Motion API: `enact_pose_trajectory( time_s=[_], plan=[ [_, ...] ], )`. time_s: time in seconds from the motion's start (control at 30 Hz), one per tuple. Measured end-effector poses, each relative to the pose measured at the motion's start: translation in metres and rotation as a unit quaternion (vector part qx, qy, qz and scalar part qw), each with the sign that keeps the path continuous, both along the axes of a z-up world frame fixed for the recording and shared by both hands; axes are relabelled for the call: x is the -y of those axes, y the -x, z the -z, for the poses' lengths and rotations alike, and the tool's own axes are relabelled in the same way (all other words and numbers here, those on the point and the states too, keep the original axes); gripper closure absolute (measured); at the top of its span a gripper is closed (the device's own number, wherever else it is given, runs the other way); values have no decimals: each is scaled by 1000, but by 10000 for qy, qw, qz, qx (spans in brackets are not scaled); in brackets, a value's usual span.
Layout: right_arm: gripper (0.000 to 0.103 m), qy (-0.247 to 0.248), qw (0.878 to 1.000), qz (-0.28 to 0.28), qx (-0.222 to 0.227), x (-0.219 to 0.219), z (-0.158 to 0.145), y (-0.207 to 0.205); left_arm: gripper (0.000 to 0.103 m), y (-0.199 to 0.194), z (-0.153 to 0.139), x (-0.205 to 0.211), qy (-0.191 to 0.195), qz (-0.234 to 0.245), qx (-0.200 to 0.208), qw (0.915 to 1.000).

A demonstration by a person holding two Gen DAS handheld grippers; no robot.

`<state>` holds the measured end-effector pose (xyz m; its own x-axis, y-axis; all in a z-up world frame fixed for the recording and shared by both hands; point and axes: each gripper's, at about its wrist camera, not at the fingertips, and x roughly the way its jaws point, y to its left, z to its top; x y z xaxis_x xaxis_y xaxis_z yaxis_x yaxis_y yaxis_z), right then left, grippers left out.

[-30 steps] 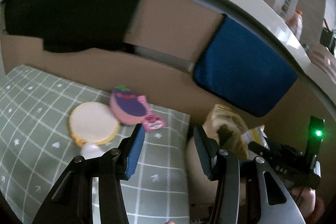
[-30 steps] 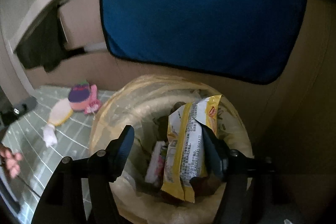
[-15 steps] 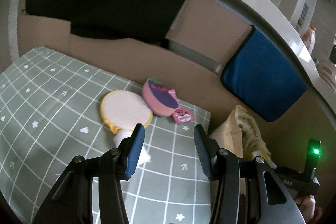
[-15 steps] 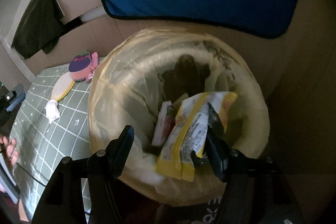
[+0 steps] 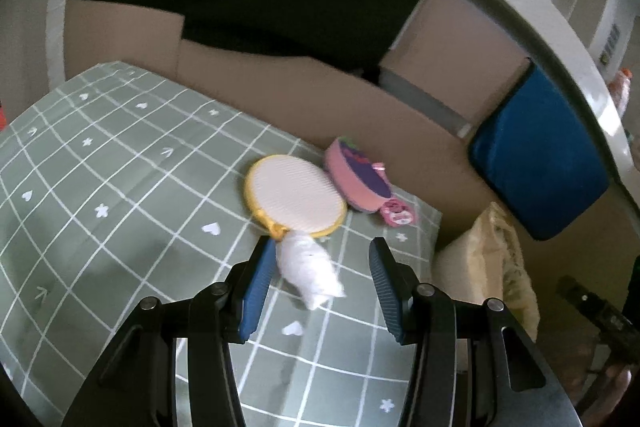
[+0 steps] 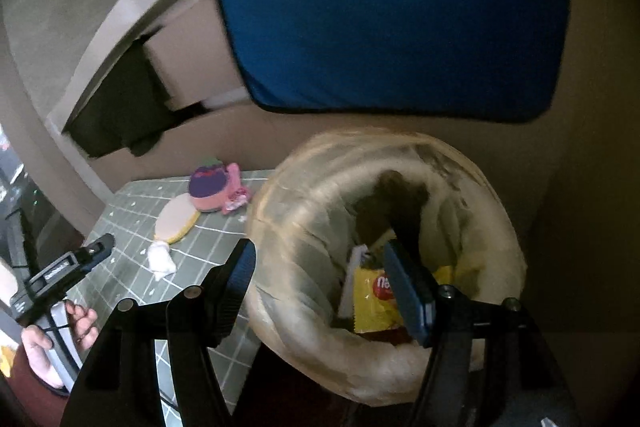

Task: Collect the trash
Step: 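Grasp the pink lollipop wrapper with the right tool while the left tool approaches the white tissue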

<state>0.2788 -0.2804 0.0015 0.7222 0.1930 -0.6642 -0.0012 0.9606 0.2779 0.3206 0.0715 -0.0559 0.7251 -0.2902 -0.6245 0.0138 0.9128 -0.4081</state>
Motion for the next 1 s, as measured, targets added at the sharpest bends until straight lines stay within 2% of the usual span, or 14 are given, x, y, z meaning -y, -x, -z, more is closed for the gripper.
enact_pose_trajectory(
  time_s=[0.23, 0.4, 0.5, 0.57, 0.67, 0.87, 0.93, 1.0],
  plan=[
    [43, 457, 9975, -329, 421, -39, -13, -19, 53, -13, 19, -20, -58, -302, -267, 9992],
    [44, 498, 9918, -1097, 430, -88, -15, -62, 53, -21, 25, -39, -22, -509, -339, 9981],
    [44, 385, 9886, -1445, 181, -119, 1, -101, 53, -26, 27, -52, 13, -569, -360, 9977],
    [44, 143, 9878, -1540, -175, -138, 21, -135, 53, -28, 28, -61, 30, -554, -392, 9977],
    [44, -66, 9909, -1294, -366, -148, 43, -172, 53, -30, 28, -69, 11, -463, -432, 9980],
    [44, 88, 9943, -921, -534, -161, 73, -217, 53, -34, 30, -81, 4, -210, -434, 9988],
    [44, -15, 9929, -972, -690, -164, 83, -226, 53, -37, 32, -85, 56, -159, -464, 9988],
    [44, -349, 9908, -1068, -757, -163, 91, -227, 53, -40, 35, -87, 86, -127, -491, 9987]
  ],
)
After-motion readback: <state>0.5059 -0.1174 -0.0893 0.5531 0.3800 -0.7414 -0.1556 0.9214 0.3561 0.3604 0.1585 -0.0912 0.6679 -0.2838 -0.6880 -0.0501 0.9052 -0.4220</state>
